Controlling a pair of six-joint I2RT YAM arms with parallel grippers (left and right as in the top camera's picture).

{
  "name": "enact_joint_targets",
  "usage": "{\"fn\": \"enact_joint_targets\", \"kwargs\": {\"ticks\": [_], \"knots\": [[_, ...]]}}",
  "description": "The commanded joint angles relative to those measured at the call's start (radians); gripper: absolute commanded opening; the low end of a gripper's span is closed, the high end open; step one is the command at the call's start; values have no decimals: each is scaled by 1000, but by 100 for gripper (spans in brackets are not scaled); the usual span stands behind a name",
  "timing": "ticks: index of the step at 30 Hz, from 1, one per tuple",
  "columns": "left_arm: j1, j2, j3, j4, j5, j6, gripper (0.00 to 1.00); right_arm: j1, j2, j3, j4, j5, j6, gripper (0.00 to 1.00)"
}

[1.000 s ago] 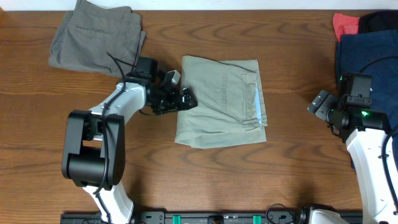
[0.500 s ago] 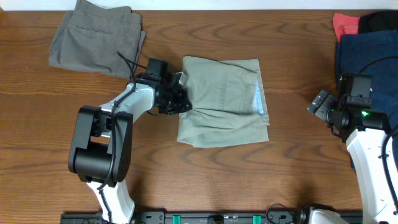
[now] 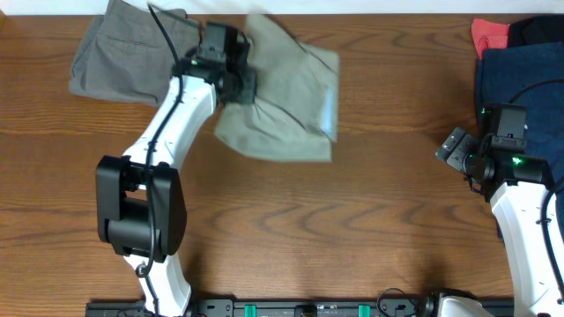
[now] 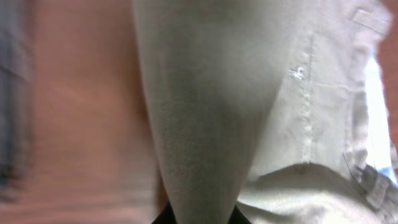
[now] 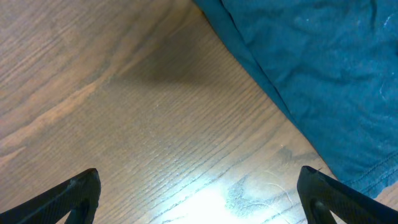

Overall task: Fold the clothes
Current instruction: 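Grasp the folded shorts with the left gripper and lift them, then carry the folded shorts up-left and lay them on the pants stack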

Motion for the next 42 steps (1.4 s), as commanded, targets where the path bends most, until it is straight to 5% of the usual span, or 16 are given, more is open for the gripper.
{"fn": "enact_joint_targets", "kwargs": {"ticks": [1,10,19,42], "knots": [[43,-1,96,14,-192,151,6,10,-2,0,2,17,-11,99],[178,-1,128,127,-214,341,6,10,-2,0,2,17,-12,99],[262,1,128,349,-217,343,6,10,-2,0,2,17,-11,99],[374,157,127,482,-217,334,6,10,-2,0,2,17,-11,99]]}}
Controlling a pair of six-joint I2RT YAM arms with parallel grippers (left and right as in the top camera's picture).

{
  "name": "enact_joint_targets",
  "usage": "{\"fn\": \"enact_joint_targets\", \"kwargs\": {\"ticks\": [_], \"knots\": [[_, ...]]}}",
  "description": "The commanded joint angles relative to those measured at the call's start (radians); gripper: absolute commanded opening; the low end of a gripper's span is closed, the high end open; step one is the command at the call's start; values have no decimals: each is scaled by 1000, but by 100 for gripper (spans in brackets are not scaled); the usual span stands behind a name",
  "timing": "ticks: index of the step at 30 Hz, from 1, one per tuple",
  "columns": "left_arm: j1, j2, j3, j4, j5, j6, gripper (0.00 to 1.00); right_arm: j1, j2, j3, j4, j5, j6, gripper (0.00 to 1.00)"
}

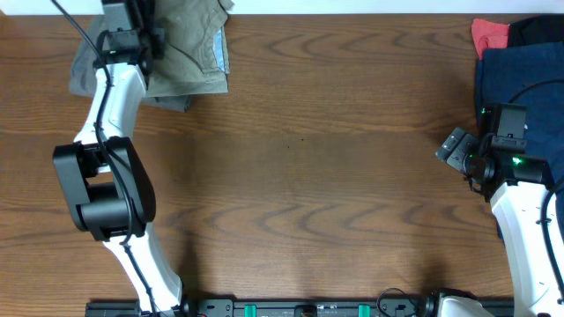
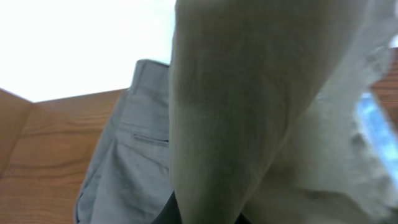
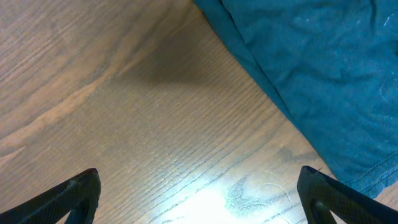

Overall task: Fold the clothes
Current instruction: 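Carry the folded shorts up-left and lay them on the pants stack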

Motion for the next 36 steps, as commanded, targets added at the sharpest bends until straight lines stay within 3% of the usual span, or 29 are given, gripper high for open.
{"fn": "enact_joint_targets", "kwargs": {"ticks": [1,14,15,16,17,18,27,31,36], "knots": [[34,32,27,40,-13,-2,6,10,-2,0,2,17,-11,99],[154,98,27,92,-60,-21,6,10,-2,0,2,17,-11,99],[162,98,27,95,-65,-21,9,10,-2,0,2,17,-12,99],[171,98,27,97,-65,-21,28,10,-2,0,2,17,-11,99],[177,98,27,97,-64,-21,56,10,-2,0,2,17,-11,99],[182,98,27,97,-65,-21,63,10,-2,0,2,17,-11,99],[189,84,27,117,-65,-26,63,10,-2,0,2,17,-11,99],[180,65,27,122,-63,-116,63,10,-2,0,2,17,-11,99],[179,66,17,80,-5,-330,40,10,-2,0,2,17,-11,99]]}}
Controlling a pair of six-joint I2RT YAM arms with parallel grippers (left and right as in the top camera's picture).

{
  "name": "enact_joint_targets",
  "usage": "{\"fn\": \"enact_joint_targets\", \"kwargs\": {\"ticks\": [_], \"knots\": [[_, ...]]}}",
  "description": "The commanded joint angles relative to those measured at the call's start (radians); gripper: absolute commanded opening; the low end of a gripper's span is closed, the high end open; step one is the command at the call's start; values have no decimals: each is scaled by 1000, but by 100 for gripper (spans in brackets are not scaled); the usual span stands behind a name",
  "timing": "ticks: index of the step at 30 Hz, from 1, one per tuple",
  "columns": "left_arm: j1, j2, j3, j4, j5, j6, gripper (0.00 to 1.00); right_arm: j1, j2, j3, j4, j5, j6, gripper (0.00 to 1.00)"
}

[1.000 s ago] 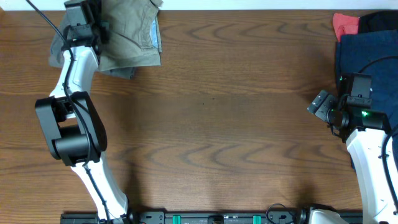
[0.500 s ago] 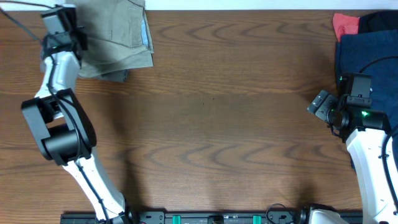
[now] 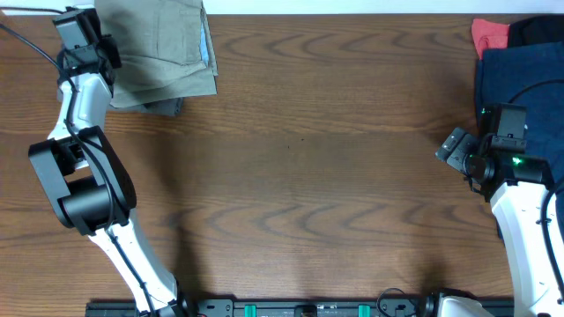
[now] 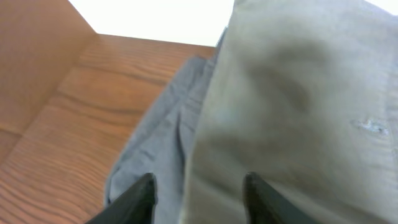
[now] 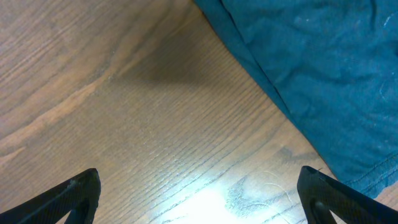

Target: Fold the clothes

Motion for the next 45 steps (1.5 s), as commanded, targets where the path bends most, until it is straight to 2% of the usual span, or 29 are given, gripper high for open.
{"fn": "enact_joint_targets", "kwargs": {"ticks": [1,3,5,12,13,15,20,29,32,34,41,45], "knots": [[2,-28,11,-20,69,-167,33,10,-2,0,3,17,-12,99],[2,-27,2,-42,116,-168,21,10,-2,0,2,17,-11,99],[2,-26,-15,-43,137,-168,14,10,-2,0,2,17,-11,99],[20,45,-24,-53,137,-166,11,10,-2,0,2,17,-11,99],[26,59,-24,-59,137,-166,12,10,-2,0,2,17,-11,99],[43,87,-24,-74,120,-163,32,10,-2,0,2,17,-11,99],[88,112,-24,-120,13,-163,32,10,-2,0,2,17,-11,99],[80,-26,-24,-159,10,-169,32,10,-2,0,2,17,-12,99],[47,-115,-24,-188,11,-206,41,10,-2,0,2,17,-11,99],[18,-184,-24,-211,13,-238,53,10,-2,0,2,17,-11,99],[-106,-391,-24,-269,26,-340,61,10,-2,0,2,17,-11,99],[-168,-400,-24,-234,29,-340,61,10,-2,0,2,17,-11,99]]}}
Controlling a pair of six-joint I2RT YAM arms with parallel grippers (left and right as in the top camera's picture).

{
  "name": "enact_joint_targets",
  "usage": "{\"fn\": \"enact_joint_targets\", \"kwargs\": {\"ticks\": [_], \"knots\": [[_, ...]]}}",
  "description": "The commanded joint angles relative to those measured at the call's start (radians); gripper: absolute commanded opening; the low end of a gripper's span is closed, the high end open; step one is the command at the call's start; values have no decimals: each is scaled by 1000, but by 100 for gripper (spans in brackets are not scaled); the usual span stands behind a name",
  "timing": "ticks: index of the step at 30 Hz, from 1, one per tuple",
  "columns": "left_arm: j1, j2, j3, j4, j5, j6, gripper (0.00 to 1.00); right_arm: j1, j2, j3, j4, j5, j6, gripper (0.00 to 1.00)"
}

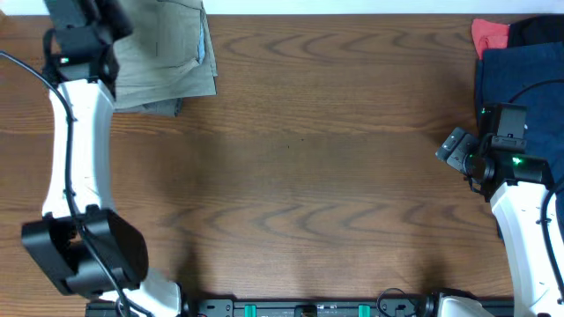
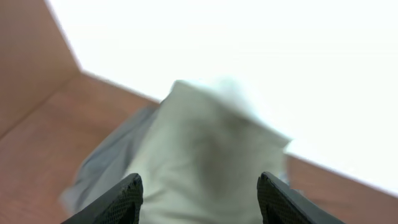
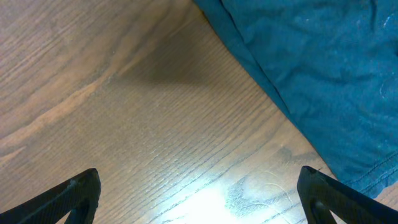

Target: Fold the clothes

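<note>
Folded khaki shorts [image 1: 166, 53] lie on top of a grey garment [image 1: 162, 106] at the table's far left corner. In the left wrist view the khaki shorts [image 2: 205, 149] show blurred, with grey cloth [image 2: 106, 162] at their left. My left gripper [image 2: 199, 199] hangs open above and beside the pile, nothing between its fingers. A dark blue garment [image 1: 520, 75] lies at the far right, and its edge [image 3: 311, 68] shows in the right wrist view. My right gripper [image 3: 199, 199] stands open over bare wood beside it.
A red cloth [image 1: 490, 33] and a black one [image 1: 539, 28] lie at the far right corner, behind the blue garment. The wooden table [image 1: 308, 176] spans the middle. The table's far edge runs just behind the folded pile.
My left gripper has lifted away from the khaki shorts and stands wider open. The shorts stay on the grey garment. The right arm has not moved.
My left gripper was shut on the khaki shorts near the table's upper middle. Then it held them over the grey garment at the far left. Then the shorts lay on that garment with the gripper open close above. Now the gripper stands higher, clear of the pile.
</note>
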Motion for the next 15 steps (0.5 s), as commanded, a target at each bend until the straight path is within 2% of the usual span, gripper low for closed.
{"fn": "enact_joint_targets", "kwargs": {"ticks": [1,11,15], "knots": [[-33,37,-1,1,3,-31,60,9,-2,0,2,17,-11,99],[-50,283,-1,98,5,-31,61,9,-2,0,2,17,-11,99],[-50,404,-1,135,71,-31,61,9,-2,0,2,17,-11,99]]}}
